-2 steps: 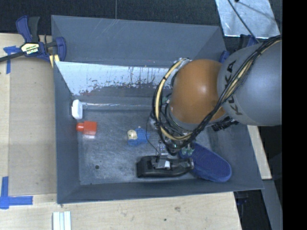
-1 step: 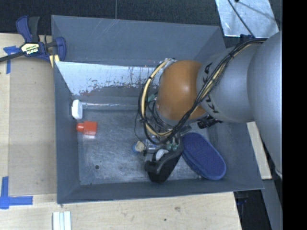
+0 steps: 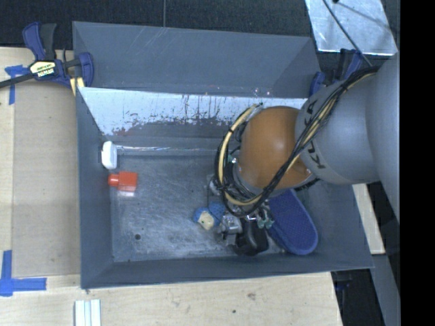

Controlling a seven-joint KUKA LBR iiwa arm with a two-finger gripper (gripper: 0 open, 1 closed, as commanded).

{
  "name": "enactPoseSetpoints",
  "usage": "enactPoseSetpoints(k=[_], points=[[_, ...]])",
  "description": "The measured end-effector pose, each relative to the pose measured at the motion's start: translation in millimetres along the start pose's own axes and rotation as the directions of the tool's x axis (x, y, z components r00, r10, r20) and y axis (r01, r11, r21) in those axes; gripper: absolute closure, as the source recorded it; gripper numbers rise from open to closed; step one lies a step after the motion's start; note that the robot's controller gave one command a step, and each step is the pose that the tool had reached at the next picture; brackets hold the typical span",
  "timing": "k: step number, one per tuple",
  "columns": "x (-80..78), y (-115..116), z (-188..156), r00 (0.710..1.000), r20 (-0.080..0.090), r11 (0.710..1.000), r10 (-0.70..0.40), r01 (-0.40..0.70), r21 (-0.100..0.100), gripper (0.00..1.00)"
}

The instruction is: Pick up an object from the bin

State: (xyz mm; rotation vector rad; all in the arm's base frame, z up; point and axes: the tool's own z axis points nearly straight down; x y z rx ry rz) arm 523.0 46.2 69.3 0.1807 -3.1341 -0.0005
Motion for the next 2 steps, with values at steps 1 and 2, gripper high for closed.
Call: enactPoseSetpoints(k=[1,2], points=[[9.4,42.2,-101.8,0.973,0.011,0.973,-0.232,0.232,0.002,0.0],[-31.6,12.1,-18.1,0.965,0.009,0.966,-0.26,0.26,0.002,0.0]])
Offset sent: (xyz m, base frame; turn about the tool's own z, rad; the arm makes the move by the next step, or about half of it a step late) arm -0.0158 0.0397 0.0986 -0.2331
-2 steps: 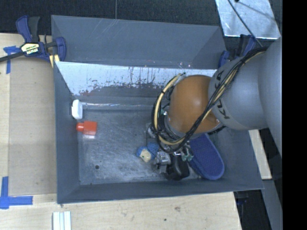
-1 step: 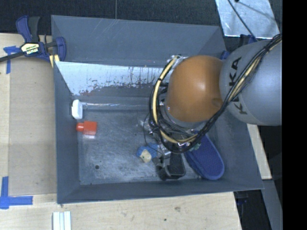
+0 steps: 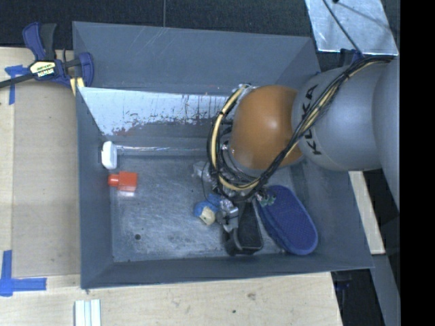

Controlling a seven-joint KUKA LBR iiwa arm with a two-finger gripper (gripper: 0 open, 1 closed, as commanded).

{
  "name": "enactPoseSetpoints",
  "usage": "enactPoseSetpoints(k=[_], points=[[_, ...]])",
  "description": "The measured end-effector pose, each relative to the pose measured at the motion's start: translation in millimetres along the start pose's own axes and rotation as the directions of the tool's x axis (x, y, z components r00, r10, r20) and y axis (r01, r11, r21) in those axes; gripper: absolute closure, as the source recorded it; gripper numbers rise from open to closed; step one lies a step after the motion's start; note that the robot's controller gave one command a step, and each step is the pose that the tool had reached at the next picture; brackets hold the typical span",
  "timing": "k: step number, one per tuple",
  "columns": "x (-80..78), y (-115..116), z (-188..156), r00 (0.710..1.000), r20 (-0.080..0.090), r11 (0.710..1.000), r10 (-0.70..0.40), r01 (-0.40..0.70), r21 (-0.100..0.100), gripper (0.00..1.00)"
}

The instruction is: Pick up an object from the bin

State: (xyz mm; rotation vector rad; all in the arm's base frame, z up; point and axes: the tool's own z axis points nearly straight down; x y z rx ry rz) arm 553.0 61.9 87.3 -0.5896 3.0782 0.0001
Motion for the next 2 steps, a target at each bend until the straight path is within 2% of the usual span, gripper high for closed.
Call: enactPoseSetpoints(k=[1,2], points=[[7.6,-6.4,4.6,0.996,0.014,0.996,0.092,-0.092,-0.003,0.0],[9.5,-6.2,3.6,0.996,0.002,0.996,0.093,-0.093,-0.004,1.0]])
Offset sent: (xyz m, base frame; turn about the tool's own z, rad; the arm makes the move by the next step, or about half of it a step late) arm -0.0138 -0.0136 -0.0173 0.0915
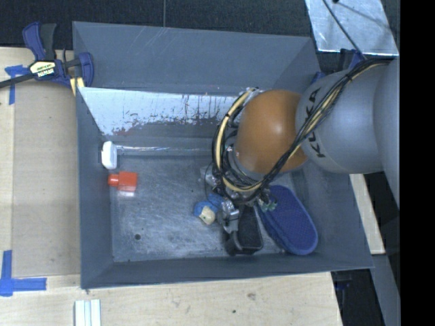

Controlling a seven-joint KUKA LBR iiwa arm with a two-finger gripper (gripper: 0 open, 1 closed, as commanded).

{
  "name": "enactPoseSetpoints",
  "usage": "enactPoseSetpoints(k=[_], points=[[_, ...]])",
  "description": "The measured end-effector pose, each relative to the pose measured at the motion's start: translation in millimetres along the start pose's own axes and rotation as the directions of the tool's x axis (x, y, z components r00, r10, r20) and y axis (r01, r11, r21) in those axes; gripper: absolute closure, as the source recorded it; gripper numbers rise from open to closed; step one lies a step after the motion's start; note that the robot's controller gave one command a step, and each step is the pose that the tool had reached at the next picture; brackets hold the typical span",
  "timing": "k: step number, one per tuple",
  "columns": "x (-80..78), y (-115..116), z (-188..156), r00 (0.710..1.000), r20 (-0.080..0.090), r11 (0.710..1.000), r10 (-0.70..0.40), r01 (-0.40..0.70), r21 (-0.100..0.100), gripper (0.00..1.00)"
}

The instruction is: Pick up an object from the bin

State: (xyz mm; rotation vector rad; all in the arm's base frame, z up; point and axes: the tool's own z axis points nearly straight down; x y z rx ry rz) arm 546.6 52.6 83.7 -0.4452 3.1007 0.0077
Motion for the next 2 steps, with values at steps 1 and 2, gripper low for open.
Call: enactPoseSetpoints(k=[1,2], points=[[2.0,-0.9,-93.6,0.999,0.002,0.999,-0.035,0.035,0.006,1.0],[4.0,-0.8,-88.6,0.999,-0.006,0.999,-0.033,0.033,0.004,0.0]])
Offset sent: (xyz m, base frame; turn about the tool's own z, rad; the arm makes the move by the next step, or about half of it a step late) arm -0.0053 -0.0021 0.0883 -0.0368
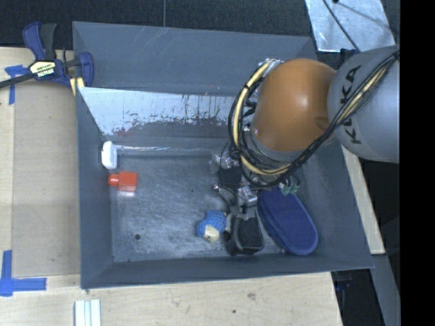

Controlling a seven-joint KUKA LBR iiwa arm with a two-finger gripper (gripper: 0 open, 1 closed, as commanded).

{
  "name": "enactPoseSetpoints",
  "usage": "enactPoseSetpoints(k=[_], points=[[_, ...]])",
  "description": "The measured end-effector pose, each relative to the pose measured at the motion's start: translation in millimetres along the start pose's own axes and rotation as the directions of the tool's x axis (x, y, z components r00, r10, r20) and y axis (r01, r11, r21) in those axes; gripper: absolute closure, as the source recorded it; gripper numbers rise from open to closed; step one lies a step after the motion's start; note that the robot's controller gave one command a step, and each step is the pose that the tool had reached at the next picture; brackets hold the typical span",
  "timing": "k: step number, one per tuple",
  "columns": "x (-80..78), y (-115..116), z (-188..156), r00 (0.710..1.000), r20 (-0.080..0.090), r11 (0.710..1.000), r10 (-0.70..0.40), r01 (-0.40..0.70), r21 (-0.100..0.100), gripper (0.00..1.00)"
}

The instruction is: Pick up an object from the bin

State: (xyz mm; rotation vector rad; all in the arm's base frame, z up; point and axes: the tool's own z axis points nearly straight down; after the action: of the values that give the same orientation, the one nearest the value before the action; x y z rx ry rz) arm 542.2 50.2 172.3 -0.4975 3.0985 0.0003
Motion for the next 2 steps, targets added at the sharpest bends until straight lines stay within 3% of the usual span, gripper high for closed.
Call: enactPoseSetpoints(k=[1,2], points=[[46.8,10.1,78.2,0.991,-0.007,0.991,-0.13,0.13,-0.002,0.0],[43.8,9.5,75.2,0.992,0.002,0.992,-0.128,0.128,0.001,1.0]])
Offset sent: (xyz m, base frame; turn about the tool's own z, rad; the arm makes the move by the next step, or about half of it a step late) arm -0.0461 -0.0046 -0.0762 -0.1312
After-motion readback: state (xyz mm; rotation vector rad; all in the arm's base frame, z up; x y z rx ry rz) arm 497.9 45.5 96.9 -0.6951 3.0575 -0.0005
